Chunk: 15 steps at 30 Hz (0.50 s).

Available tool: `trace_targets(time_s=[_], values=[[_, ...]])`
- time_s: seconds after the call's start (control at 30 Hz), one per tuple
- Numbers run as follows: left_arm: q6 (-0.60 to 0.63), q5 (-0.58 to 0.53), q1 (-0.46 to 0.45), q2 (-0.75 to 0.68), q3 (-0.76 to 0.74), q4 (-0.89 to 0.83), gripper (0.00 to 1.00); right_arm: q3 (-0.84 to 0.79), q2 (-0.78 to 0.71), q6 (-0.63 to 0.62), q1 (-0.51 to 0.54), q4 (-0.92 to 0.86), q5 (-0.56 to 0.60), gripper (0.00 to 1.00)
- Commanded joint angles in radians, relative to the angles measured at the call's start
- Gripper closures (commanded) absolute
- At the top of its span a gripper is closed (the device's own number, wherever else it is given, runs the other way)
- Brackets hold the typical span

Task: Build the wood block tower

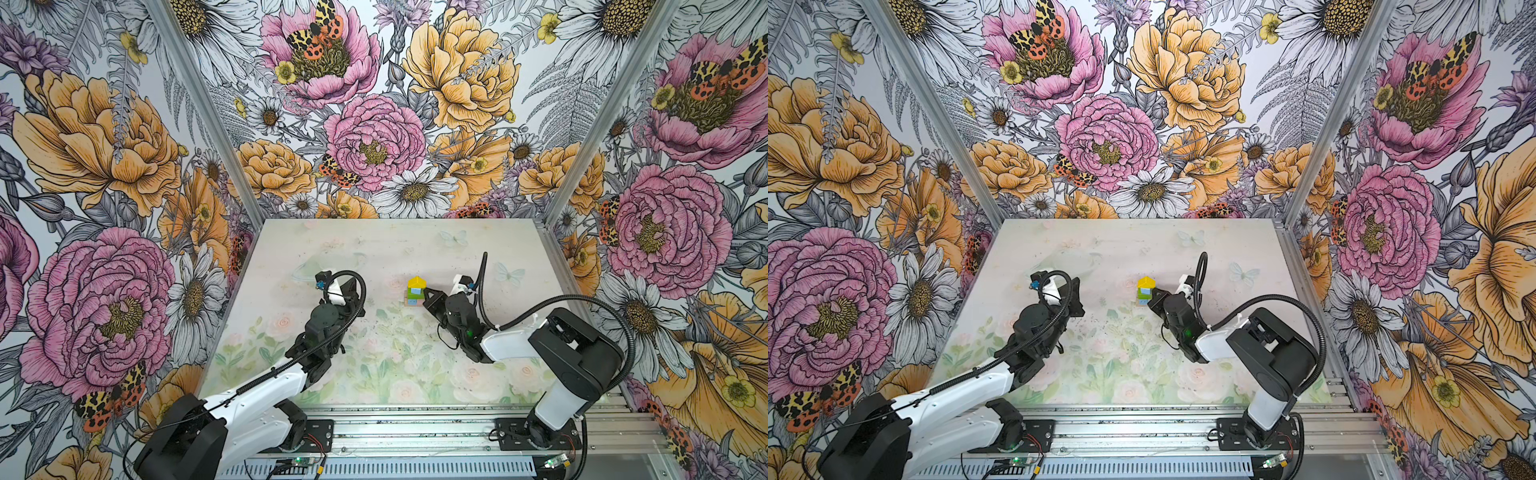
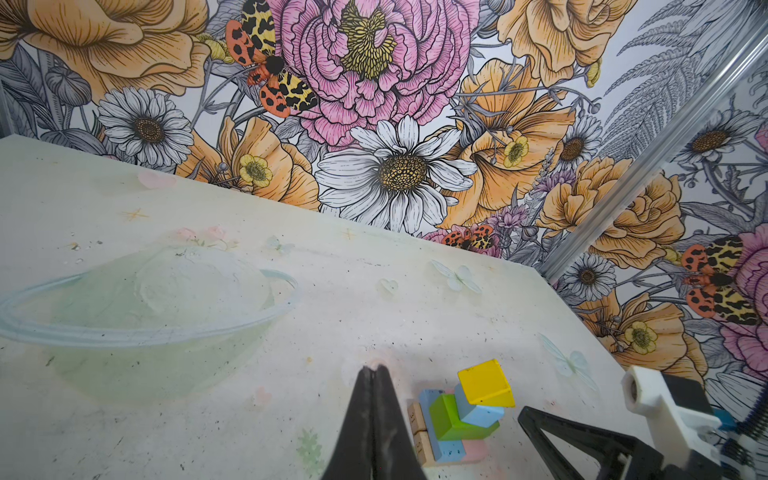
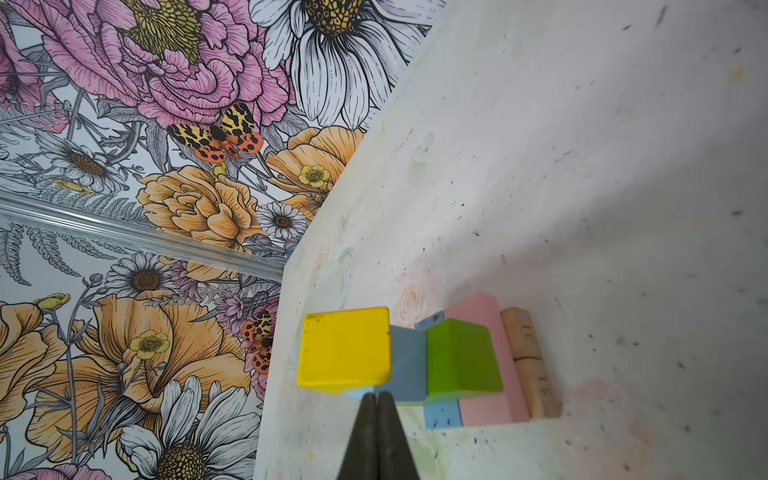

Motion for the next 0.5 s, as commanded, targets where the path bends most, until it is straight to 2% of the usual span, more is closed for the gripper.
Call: trace_targets(time_s=[0.0,0.2,0.47], values=[[0.014,-0.015,0.009,-0.028,-0.009,-0.011,1.00,-0.028,-0.088,-0.031,0.008,-0.066,0.046,1.00],[0.035,-0.041,0.010,-0.088,0.004,-0.079,1.00,-0.072,-0.273,-0.062,0.014,-0.214,0.091,1.00],[0.086,-0.122,0.034,-0.214,0.061,-0.290,1.00,-0.021,-0.663,-0.283,-0.016,-0.650,0.216,1.00]])
